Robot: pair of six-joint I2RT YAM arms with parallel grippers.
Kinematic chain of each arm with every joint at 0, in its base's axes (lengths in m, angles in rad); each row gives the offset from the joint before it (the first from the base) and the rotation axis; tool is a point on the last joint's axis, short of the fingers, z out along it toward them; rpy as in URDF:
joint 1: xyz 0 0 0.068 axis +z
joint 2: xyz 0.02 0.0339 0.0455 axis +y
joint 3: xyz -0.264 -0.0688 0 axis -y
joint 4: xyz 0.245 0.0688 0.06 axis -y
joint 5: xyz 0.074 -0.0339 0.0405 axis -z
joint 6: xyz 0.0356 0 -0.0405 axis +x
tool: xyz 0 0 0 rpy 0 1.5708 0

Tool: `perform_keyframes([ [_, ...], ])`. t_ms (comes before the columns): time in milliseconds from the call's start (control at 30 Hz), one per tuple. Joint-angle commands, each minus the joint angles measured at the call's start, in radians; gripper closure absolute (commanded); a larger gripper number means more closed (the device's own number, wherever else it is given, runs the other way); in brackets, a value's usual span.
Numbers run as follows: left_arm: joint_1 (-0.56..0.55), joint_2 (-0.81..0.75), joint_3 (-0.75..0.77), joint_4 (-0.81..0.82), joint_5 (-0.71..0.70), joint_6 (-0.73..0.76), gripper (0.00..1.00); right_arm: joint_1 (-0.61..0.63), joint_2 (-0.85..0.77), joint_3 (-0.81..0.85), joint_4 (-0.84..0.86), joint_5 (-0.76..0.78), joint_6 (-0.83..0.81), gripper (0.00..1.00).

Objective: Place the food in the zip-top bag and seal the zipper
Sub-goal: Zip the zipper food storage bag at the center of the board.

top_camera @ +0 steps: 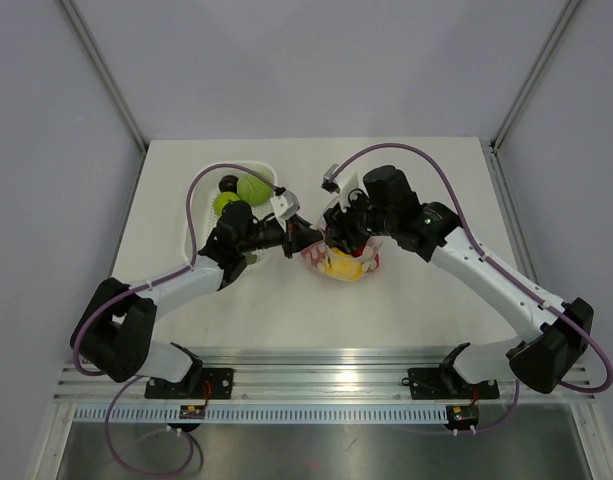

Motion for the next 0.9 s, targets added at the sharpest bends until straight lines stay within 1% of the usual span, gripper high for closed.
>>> perform_keyframes([
  [0, 0.008, -0.038, 0.035, 0.028, 0.021, 0.024, 1.00, 0.011, -0.054, 0.028, 0.051, -0.046, 0.069, 0.44],
  [67, 0.008, -0.039, 0.038, 0.024, 0.021, 0.021, 1.00, 0.016, -0.060, 0.018, 0.055, -0.054, 0.077, 0.43],
  [233, 0.008, -0.035, 0.042, 0.024, 0.021, 0.014, 1.00, 0.036, -0.035, 0.008, 0.025, 0.004, 0.083, 0.42],
  [400, 0.008, -0.035, 0.049, 0.025, 0.021, 0.010, 1.00, 0.048, 0.002, 0.005, 0.000, 0.067, 0.089, 0.47],
  [467, 0.010, -0.036, 0.050, 0.023, 0.019, 0.010, 1.00, 0.053, 0.023, 0.011, -0.006, 0.078, 0.094, 0.53],
  [500, 0.010, -0.038, 0.053, 0.009, 0.018, 0.011, 1.00, 0.053, 0.029, 0.012, -0.012, 0.091, 0.094, 0.60],
  [533, 0.011, -0.036, 0.058, -0.001, 0.022, 0.014, 1.00, 0.053, 0.035, 0.020, -0.011, 0.102, 0.098, 0.75],
  [567, 0.013, -0.035, 0.067, -0.011, 0.030, 0.022, 1.00, 0.053, 0.037, 0.024, -0.009, 0.115, 0.106, 0.86],
  [600, 0.015, -0.035, 0.070, -0.027, 0.035, 0.027, 1.00, 0.053, 0.034, 0.028, 0.006, 0.147, 0.115, 0.90],
  [633, 0.016, -0.030, 0.073, -0.034, 0.055, 0.031, 0.97, 0.053, 0.026, 0.026, 0.017, 0.156, 0.121, 0.93],
  [667, 0.022, -0.028, 0.081, -0.044, 0.065, 0.037, 0.91, 0.051, 0.019, 0.021, 0.031, 0.159, 0.123, 0.95],
  [733, 0.028, -0.022, 0.091, -0.080, 0.096, 0.042, 0.73, 0.051, 0.000, 0.008, 0.074, 0.162, 0.126, 0.98],
  [767, 0.037, -0.021, 0.096, -0.092, 0.104, 0.042, 0.68, 0.053, -0.004, 0.006, 0.086, 0.165, 0.130, 0.99],
  [833, 0.045, -0.021, 0.092, -0.106, 0.116, 0.044, 0.62, 0.053, -0.006, 0.006, 0.112, 0.182, 0.136, 1.00],
  [867, 0.047, -0.027, 0.088, -0.104, 0.119, 0.044, 0.57, 0.051, -0.005, 0.008, 0.115, 0.178, 0.137, 1.00],
])
